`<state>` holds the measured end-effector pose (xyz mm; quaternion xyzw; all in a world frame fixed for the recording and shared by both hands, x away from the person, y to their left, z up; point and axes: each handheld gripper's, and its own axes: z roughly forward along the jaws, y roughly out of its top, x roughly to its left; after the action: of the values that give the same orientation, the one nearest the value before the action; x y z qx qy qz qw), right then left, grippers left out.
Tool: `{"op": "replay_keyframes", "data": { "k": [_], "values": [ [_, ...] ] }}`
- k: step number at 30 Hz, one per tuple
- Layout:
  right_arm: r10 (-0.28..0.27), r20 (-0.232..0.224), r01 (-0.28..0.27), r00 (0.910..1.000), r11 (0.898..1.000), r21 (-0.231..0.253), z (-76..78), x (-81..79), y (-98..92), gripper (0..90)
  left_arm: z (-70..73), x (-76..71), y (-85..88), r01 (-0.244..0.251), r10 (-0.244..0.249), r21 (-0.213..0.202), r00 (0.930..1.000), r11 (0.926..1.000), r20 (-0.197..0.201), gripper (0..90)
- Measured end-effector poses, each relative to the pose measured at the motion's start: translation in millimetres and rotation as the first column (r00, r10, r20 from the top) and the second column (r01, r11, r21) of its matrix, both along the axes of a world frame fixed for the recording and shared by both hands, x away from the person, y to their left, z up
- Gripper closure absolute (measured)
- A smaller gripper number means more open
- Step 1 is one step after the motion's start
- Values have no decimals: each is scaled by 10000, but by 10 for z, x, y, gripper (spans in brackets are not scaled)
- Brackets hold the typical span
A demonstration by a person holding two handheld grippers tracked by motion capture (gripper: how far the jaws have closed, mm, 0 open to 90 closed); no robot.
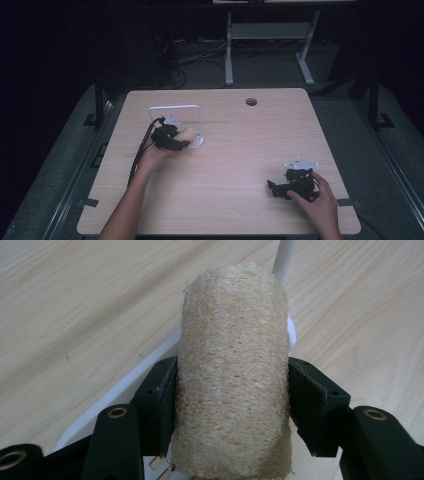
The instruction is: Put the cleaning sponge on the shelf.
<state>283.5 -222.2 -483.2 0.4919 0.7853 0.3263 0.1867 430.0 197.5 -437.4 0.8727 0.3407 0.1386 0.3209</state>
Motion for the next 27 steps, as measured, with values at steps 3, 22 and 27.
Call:
{"op": "replay_keyframes", "data": {
  "k": [3, 22, 27],
  "values": [
    [-1, 4, 1, 10000, 10000, 3, 0, 0, 0, 0, -4, 17, -26, 18, -19, 153, 10000, 9999, 62, 412],
    [-1, 1, 1, 10000, 10000, -2, 0, 0, 0, 0, -81, 60, -61, 73, -64, 382, 9997, 9992, -222, 401],
    [0, 2, 0, 10000, 10000, -4, 0, 0, 0, 0, -81, 58, -65, 65, -59, 295, 9998, 9995, -196, 385]
  ]
}}
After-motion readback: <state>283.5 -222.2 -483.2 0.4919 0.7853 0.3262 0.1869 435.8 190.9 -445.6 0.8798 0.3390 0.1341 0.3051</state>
